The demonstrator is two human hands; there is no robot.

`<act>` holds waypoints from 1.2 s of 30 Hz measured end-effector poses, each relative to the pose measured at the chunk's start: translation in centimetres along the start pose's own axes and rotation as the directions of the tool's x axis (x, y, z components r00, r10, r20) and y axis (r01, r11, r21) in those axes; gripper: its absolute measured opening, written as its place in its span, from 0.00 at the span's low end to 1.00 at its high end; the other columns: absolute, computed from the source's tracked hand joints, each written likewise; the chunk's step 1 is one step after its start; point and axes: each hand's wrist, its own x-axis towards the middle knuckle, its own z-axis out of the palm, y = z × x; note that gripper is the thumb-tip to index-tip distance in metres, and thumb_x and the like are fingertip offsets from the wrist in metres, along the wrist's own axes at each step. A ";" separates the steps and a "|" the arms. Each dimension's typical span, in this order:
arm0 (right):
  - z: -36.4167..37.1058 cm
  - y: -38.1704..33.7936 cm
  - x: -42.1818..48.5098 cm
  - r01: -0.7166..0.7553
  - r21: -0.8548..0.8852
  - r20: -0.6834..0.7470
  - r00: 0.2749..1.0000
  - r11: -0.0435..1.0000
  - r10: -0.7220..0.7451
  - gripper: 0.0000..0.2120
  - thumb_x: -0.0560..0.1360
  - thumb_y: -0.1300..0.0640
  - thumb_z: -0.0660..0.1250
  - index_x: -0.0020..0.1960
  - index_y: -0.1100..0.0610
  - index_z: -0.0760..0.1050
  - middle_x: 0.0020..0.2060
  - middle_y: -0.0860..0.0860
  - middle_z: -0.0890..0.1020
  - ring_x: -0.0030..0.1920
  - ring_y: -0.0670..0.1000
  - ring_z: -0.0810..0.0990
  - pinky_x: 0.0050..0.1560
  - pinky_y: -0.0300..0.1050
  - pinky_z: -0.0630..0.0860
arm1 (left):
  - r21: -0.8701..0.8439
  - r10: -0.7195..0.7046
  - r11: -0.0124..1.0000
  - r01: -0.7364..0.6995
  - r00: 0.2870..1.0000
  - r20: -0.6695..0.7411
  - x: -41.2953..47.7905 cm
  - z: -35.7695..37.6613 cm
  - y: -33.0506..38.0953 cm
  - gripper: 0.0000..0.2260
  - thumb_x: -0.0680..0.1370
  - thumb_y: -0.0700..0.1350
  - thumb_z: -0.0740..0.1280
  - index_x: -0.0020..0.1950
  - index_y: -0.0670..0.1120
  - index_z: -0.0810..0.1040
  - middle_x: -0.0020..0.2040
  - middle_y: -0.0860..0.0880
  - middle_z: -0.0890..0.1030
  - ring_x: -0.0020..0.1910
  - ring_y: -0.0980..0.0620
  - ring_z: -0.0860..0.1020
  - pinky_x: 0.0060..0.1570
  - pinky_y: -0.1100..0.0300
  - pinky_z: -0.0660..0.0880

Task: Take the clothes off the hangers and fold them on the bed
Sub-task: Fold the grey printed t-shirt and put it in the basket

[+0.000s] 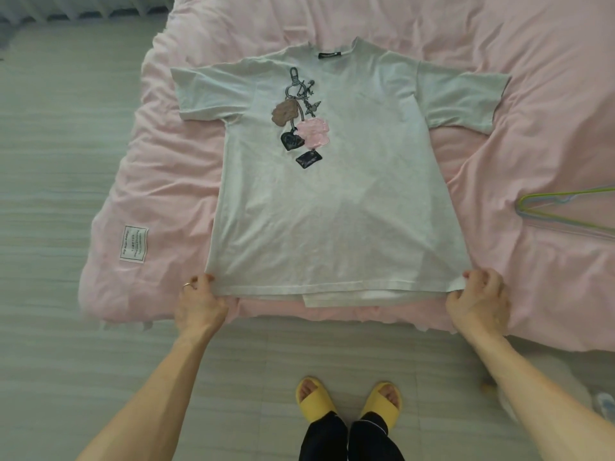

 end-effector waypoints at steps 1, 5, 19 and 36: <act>0.3 -0.5 -0.4 0.078 -0.044 -0.015 0.997 0.996 -0.079 0.21 0.70 0.63 0.69 0.63 0.61 0.73 0.66 0.63 0.69 0.65 0.67 0.69 0.61 0.61 0.70 | 0.063 0.063 0.996 -0.062 0.998 -0.022 -0.2 0.3 0.5 0.25 0.69 0.43 0.74 0.66 0.46 0.75 0.68 0.40 0.72 0.63 0.37 0.74 0.60 0.45 0.73; 1.8 -2.6 -1.1 0.407 -0.171 0.014 0.912 0.897 -0.411 0.22 0.66 0.59 0.76 0.59 0.57 0.78 0.65 0.61 0.74 0.62 0.65 0.73 0.57 0.62 0.73 | 0.317 0.378 0.877 -0.361 0.926 0.006 -0.2 2.2 1.4 0.29 0.63 0.39 0.76 0.63 0.49 0.75 0.68 0.42 0.74 0.63 0.38 0.75 0.57 0.43 0.74; 3.3 -1.5 -3.1 0.500 -0.224 -0.028 0.855 0.837 -0.518 0.05 0.73 0.65 0.67 0.44 0.57 0.78 0.43 0.54 0.79 0.42 0.58 0.75 0.40 0.47 0.64 | 0.444 0.541 0.760 -0.475 0.841 -0.026 -0.7 3.4 -2.5 0.11 0.69 0.36 0.75 0.44 0.47 0.76 0.46 0.46 0.80 0.42 0.42 0.79 0.41 0.52 0.72; 4.5 -9.1 -5.2 -0.747 0.665 0.684 0.615 0.013 0.391 0.20 0.75 0.37 0.69 0.51 0.54 0.74 0.44 0.52 0.81 0.37 0.49 0.79 0.37 0.44 0.77 | -0.796 -0.386 -0.146 0.588 0.707 0.593 -3.2 4.6 6.6 0.18 0.78 0.58 0.63 0.60 0.48 0.77 0.51 0.48 0.82 0.51 0.47 0.81 0.40 0.55 0.75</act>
